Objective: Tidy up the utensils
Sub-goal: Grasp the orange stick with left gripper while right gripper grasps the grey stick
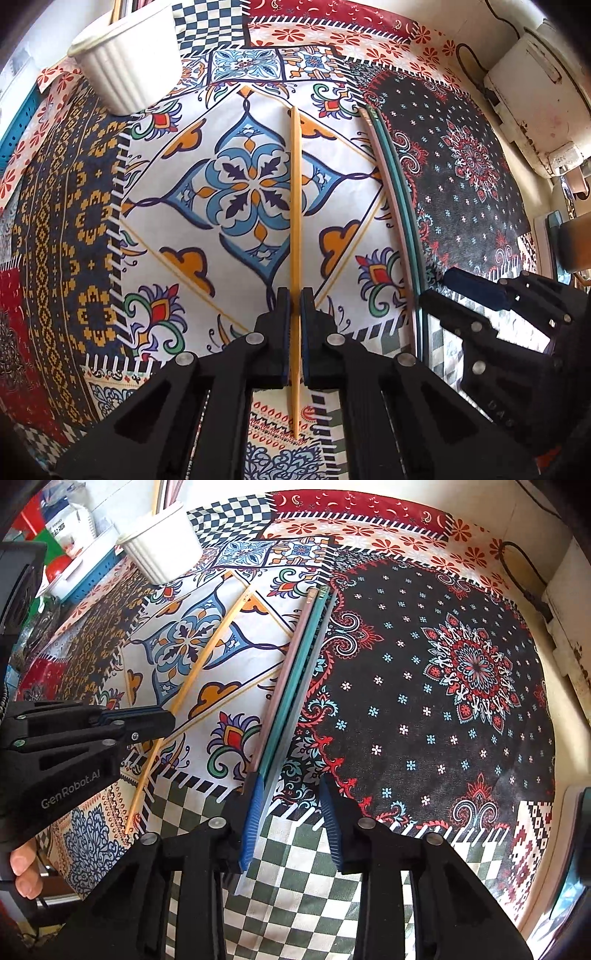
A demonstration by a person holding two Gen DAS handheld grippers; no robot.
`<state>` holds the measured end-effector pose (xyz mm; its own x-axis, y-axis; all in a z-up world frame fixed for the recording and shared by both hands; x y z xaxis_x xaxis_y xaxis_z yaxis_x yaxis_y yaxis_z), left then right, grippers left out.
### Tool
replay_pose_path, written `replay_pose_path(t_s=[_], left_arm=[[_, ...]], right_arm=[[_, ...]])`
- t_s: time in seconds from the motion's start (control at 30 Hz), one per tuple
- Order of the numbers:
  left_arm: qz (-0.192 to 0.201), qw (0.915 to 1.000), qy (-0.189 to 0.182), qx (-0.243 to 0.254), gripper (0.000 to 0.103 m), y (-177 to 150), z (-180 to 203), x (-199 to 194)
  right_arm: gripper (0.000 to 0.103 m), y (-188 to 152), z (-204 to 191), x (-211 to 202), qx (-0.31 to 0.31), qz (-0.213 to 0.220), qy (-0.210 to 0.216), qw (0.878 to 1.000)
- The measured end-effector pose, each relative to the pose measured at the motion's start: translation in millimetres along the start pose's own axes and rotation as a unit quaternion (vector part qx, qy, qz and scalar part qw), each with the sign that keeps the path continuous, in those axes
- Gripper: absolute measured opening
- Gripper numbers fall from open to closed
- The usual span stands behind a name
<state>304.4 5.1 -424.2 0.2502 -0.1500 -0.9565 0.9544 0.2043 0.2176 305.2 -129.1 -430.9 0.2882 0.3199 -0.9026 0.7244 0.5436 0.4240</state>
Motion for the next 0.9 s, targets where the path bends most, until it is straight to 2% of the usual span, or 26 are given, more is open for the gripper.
replay_pose_path(t_s=[0.03, 0.07, 0.2, 0.3, 0.37, 0.43, 0.7, 0.9], left_arm=[[-0.004, 1.0, -0.002, 0.0, 0.004, -3, -2, -1], [-0.009, 0.9999, -0.004, 0.0, 0.004, -6, -3, -1], [-0.029, 0.9993, -0.023, -0.001, 0.004, -21, -1, -5], [-0.033, 0.9992, -0.023, 0.003, 0.004, -23, 4, -5], [-0.037, 0.999, -0.024, 0.003, 0.005, -16, 9, -1], [-0.039, 0.999, -0.022, 0.003, 0.006, -6, 12, 2], [-0.053, 0.9981, -0.031, -0.003, 0.006, 36, 19, 12], [-0.062, 0.9978, -0.01, 0.024, 0.006, 53, 28, 18]], right_arm=[[0.011, -1, 3, 1, -0.001, -0.007, -0.007, 1.0], [0.007, -1, 6, 1, -0.004, -0.007, -0.014, 1.0], [0.005, -5, 28, -1, 0.017, -0.012, -0.008, 1.0], [0.005, -5, 44, -3, 0.036, -0.02, 0.005, 0.999], [0.005, -2, 49, -3, 0.043, -0.032, 0.036, 0.998], [0.005, 4, 54, -2, 0.046, -0.034, 0.047, 0.997], [0.007, 32, 59, 8, 0.016, -0.037, 0.031, 0.999], [0.007, 56, 58, 18, 0.019, -0.032, 0.031, 0.999]])
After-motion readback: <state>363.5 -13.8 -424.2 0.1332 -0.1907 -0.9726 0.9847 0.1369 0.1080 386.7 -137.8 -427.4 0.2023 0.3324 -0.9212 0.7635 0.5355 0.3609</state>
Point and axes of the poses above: each gripper's, at about its wrist camera, not at the fingertips, and x roughly the way its jaws point, z to its right, y to its top, the point moved 7 cm from there along x, roughly the way its jaws point, and after that the axes turned 15 degrees about -x, right-handed, at the moved point
